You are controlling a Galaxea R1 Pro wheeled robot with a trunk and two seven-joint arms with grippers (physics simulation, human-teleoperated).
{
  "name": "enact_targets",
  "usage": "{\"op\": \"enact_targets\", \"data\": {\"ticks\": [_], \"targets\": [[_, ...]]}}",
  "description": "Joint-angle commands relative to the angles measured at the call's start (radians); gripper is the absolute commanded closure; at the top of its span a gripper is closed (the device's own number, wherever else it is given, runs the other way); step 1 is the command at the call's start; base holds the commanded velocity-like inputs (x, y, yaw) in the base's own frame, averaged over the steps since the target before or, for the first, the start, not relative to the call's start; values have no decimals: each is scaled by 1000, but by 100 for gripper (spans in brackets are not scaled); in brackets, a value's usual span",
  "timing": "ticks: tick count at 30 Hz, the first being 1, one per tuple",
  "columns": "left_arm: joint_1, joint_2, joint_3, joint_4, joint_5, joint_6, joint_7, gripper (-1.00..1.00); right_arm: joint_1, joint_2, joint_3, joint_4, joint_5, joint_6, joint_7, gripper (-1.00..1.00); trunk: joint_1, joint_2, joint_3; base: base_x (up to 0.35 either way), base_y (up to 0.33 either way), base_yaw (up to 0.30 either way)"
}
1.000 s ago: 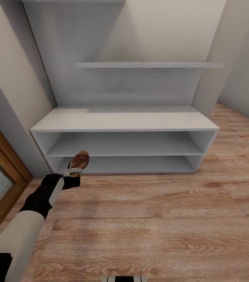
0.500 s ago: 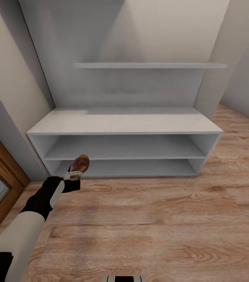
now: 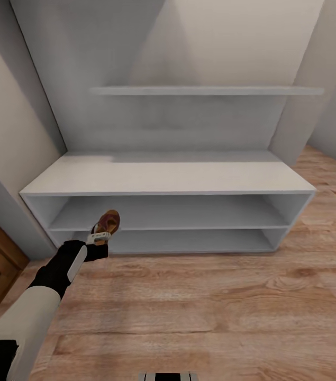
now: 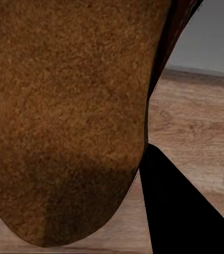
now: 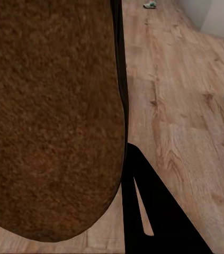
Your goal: Pick up the two gym shoes and the two sandals from the corridor floor and place them onto the hallstand (shoe rack) in the corridor, making sure they are on the rack and not on the floor. Arrange them so the two gym shoes are next to each other and the two sandals are next to each other.
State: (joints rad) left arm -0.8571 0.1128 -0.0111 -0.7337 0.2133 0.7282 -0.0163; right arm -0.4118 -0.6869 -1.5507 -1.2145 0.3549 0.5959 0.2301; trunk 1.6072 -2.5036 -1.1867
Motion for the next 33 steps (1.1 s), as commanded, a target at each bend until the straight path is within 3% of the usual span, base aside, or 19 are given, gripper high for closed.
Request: {"op": "enact_targets", "data": {"ticks": [1, 21, 33], "targets": [[0, 1, -1, -1, 0, 5, -4, 100, -2, 0, -2, -2, 7, 5, 7, 100, 0, 0, -1, 343, 15, 0], [0, 1, 0, -1, 0, -1, -4, 100, -1, 0, -2, -2, 7, 5, 8, 100, 0, 0, -1, 303, 196, 0], [0, 1, -1, -1, -1, -3, -4, 100, -1, 0, -2, -2, 7, 4, 8, 100, 0, 0, -1, 229, -136, 0]]}}
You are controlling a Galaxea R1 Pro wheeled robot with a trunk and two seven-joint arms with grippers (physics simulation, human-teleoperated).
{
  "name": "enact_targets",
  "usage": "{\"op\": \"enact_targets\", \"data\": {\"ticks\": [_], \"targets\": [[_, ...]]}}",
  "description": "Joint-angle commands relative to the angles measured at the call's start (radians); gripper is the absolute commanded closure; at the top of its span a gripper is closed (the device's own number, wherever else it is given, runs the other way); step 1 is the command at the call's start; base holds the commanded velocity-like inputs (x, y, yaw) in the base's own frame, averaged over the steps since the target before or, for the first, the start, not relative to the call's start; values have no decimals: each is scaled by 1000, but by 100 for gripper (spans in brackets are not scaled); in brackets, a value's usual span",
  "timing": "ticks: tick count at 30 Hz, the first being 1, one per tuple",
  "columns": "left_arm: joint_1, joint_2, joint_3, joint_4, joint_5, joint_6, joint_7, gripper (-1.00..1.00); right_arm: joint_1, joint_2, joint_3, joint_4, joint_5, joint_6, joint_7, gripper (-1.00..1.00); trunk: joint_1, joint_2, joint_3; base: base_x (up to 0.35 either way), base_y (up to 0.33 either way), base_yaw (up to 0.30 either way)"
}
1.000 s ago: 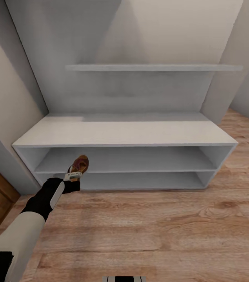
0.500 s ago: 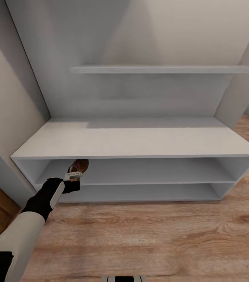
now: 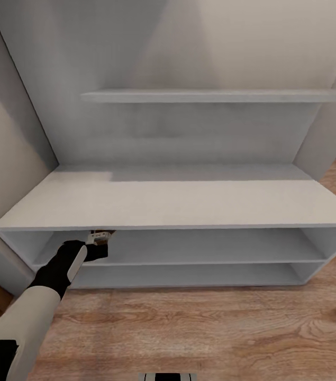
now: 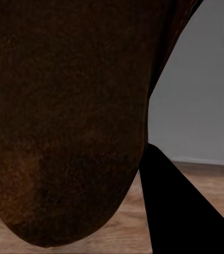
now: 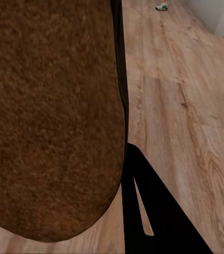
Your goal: Pick up the two gym shoes and the two sandals from the corridor floor and place them onto the hallstand (shoe rack) in the corridor, making sure they are on the rack and not on the floor. Arrange them so the two gym shoes are next to each other and the two sandals are next to each other.
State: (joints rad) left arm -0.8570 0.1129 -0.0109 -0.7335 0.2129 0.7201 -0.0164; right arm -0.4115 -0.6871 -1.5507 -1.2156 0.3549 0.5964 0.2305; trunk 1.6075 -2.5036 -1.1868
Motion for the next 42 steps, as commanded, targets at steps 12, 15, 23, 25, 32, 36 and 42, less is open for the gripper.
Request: {"op": "enact_targets", "data": {"ticks": [12, 15, 23, 25, 32, 36, 42], "targets": [[0, 1, -1, -1, -1, 5, -4, 100, -2, 0, -2, -1, 7, 4, 7, 100, 0, 0, -1, 40, -54, 0], [0, 1, 0, -2, -1, 5, -4, 100, -2, 0, -2, -1, 7, 4, 7, 100, 0, 0, -1, 1, -191, 0], [0, 1, 0, -2, -1, 5, -4, 100, -2, 0, -2, -1, 7, 4, 7, 100, 0, 0, -1, 0, -153, 0], [0, 2, 0, -1, -1, 5, -4, 100, -2, 0, -2, -1, 7, 4, 7, 100, 0, 0, -1, 0, -28, 0], [0, 2, 0, -2, -1, 5, -4, 100, -2, 0, -2, -1, 7, 4, 7, 100, 0, 0, -1, 26, -6, 0], [0, 2, 0, -3, -1, 5, -4, 100, -2, 0, -2, -1, 7, 4, 7, 100, 0, 0, -1, 246, 0, 0], [0, 2, 0, -3, -1, 5, -4, 100, -2, 0, -2, -1, 7, 5, 7, 100, 0, 0, -1, 67, 0, 0]]}}
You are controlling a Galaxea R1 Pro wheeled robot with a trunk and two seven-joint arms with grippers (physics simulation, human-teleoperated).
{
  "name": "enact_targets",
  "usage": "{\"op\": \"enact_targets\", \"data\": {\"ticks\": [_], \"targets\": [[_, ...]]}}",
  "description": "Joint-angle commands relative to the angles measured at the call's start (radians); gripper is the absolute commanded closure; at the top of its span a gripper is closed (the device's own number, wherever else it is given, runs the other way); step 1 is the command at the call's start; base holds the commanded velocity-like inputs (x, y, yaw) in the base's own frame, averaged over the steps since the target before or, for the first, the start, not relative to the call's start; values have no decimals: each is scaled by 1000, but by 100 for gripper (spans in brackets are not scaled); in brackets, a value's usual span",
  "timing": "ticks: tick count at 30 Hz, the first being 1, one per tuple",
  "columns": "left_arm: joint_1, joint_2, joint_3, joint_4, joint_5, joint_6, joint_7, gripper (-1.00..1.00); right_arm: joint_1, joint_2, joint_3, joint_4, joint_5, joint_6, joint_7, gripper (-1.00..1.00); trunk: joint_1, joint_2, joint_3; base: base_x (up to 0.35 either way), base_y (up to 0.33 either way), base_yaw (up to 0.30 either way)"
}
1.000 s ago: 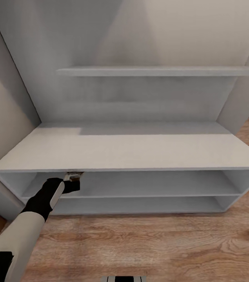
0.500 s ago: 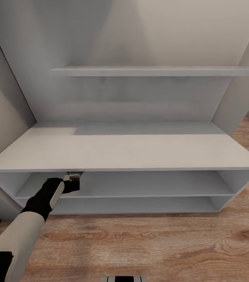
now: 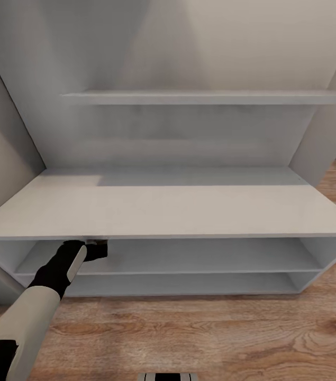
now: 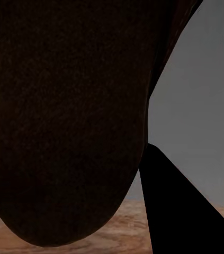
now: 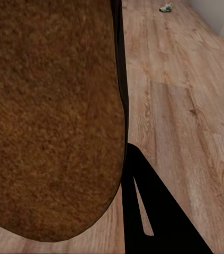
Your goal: Pick up the two gym shoes and the two sandals from the corridor floor and place them onto the hallstand (shoe rack) in the corridor, making sure they are on the rack and not on the floor. Arrange them so the two gym shoes are next to each other and the two sandals are next to each other.
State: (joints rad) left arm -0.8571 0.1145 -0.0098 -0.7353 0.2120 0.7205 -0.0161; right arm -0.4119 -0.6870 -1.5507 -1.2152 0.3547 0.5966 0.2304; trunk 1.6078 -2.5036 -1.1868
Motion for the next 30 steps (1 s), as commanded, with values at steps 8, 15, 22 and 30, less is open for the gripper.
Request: {"op": "enact_targets", "data": {"ticks": [8, 15, 22, 30], "targets": [[0, 1, -1, -1, 0, 5, -4, 100, -2, 0, -2, -1, 7, 4, 7, 100, 0, 0, -1, 4, 0, 0], [0, 1, -1, -1, 0, 5, -4, -100, -2, 0, -2, -1, 7, 4, 7, 100, 0, 0, -1, 0, 0, 0], [0, 5, -1, -1, 0, 5, -4, -100, -1, 0, -2, -1, 7, 4, 7, 100, 0, 0, -1, 0, 0, 0], [0, 7, -1, -1, 0, 5, -4, -100, -2, 0, -2, -1, 7, 4, 7, 100, 0, 0, -1, -86, 0, 0]]}}
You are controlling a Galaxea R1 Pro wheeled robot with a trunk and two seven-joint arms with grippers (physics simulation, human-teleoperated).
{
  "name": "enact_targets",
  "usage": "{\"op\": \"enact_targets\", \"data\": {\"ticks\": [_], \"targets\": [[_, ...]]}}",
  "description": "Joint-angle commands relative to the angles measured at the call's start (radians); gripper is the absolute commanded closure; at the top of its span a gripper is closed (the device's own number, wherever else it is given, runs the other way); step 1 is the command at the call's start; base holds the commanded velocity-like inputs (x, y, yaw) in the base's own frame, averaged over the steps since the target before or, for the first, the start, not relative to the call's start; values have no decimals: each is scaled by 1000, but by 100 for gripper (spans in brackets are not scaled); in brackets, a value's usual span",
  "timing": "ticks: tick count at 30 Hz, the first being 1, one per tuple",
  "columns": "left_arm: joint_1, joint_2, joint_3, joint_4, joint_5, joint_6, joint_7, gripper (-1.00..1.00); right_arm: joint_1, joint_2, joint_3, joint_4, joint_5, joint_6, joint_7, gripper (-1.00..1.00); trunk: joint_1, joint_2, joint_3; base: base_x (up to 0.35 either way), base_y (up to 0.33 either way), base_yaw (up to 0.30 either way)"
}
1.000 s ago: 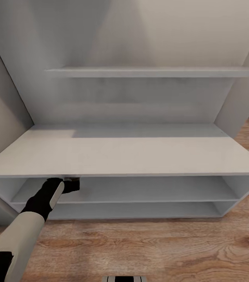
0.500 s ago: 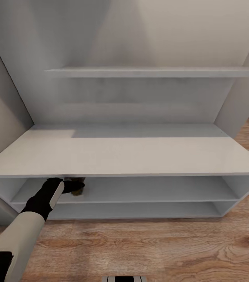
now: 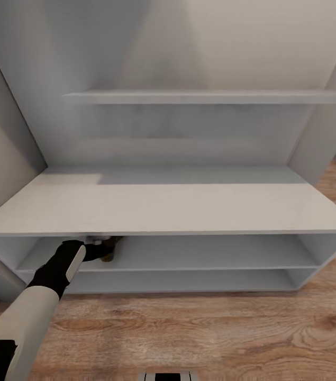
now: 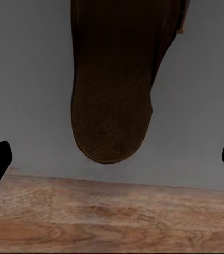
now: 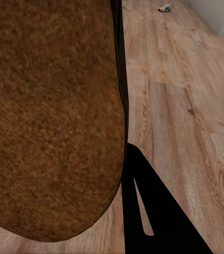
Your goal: Pick up the two gym shoes and the two sandals from the corridor floor and place them onto the hallstand (shoe rack) in the corridor, making sure they are on the rack and not on the floor. Arrange them so the two gym shoes are next to each other and the two sandals are next to each other.
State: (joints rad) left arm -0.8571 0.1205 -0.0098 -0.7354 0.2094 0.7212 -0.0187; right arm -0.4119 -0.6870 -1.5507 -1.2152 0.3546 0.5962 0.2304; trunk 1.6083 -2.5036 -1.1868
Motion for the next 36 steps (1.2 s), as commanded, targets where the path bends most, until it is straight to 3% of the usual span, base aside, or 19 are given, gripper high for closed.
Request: {"op": "enact_targets", "data": {"ticks": [1, 16, 21, 23, 28, 29, 30, 31, 36], "targets": [[0, 1, -1, -1, 2, 4, -1, -100, -2, 0, -2, -1, 7, 4, 7, 100, -1, 0, -1, -273, 0, 0], [0, 1, -2, -1, 2, 3, -1, -100, -2, 3, -2, -1, 7, 4, 7, 100, -1, 0, -1, -334, 0, 0], [5, 1, -2, 0, 2, -43, -1, -100, -2, 5, -2, -1, 7, 4, 7, 100, -1, 0, -1, -345, 0, 0], [15, 1, -4, 33, 4, -129, -2, -100, -2, 6, -2, -1, 6, 4, 7, 100, -1, 0, -1, -315, 0, 0], [54, 1, -3, 136, 5, -259, -3, -100, -2, 7, -2, -1, 5, 3, 8, 100, -1, 0, -1, -248, 0, 0], [63, 1, -3, 203, 8, -372, -3, -100, -2, 8, -2, -5, 5, 3, 8, 100, -1, 0, -1, -126, 0, 0], [64, 1, -3, 223, 8, -398, -3, -100, -2, 9, -2, -7, 5, 3, 8, 100, -1, 0, -1, -101, 0, 0], [67, 0, -3, 318, 9, -484, -4, -100, -2, 9, -3, -9, 5, 4, 8, 100, -1, 0, -1, -41, 0, 0], [68, -1, -4, 444, 9, -626, -5, -100, -2, 9, -1, -10, 5, 6, 7, 100, -1, 0, -1, -20, 0, 0]]}}
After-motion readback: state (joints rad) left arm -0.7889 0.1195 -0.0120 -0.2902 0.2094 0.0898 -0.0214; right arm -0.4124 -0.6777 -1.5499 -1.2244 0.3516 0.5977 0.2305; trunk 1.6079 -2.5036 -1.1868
